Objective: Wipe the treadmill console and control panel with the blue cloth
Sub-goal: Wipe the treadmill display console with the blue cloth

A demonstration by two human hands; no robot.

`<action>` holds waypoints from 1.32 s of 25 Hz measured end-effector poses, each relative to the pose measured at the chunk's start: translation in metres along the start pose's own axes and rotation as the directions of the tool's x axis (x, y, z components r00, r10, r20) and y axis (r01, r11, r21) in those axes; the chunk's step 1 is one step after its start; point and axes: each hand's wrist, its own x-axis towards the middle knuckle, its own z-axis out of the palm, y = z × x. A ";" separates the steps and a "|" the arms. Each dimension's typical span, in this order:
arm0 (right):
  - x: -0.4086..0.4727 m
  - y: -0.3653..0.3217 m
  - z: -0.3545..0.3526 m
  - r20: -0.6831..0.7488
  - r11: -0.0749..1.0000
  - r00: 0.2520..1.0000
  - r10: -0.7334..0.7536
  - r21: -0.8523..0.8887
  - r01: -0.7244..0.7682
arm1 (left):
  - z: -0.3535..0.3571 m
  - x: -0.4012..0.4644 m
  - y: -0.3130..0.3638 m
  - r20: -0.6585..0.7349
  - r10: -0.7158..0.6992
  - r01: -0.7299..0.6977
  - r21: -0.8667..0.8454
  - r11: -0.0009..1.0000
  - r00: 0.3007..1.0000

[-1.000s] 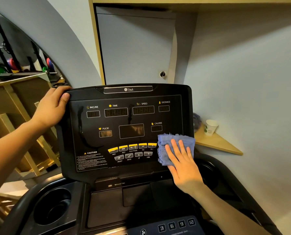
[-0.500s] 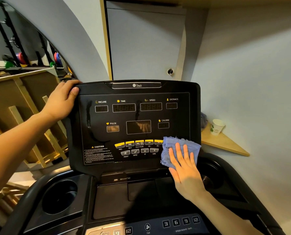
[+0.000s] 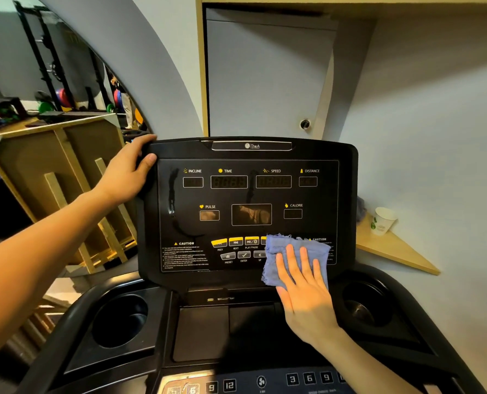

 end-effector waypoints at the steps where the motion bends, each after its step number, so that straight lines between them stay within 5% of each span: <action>1: 0.002 -0.009 -0.001 -0.002 1.000 1.000 -0.029 0.008 0.029 | 0.000 0.000 0.001 -0.003 -0.008 0.008 -0.002 1.000 1.000; 9: 0.024 -0.098 0.001 0.055 0.995 0.998 -0.017 0.101 0.011 | -0.002 0.000 0.002 0.031 -0.045 0.045 0.000 0.999 0.999; 22: 0.064 -0.209 0.004 0.118 0.967 0.968 -0.221 0.156 0.201 | -0.009 -0.005 0.012 0.075 -0.060 0.062 -0.028 0.998 0.995; 33: 0.090 -0.214 0.011 0.053 0.974 0.980 -0.193 0.132 0.185 | -0.013 -0.016 0.001 0.108 -0.053 0.067 -0.137 0.988 0.993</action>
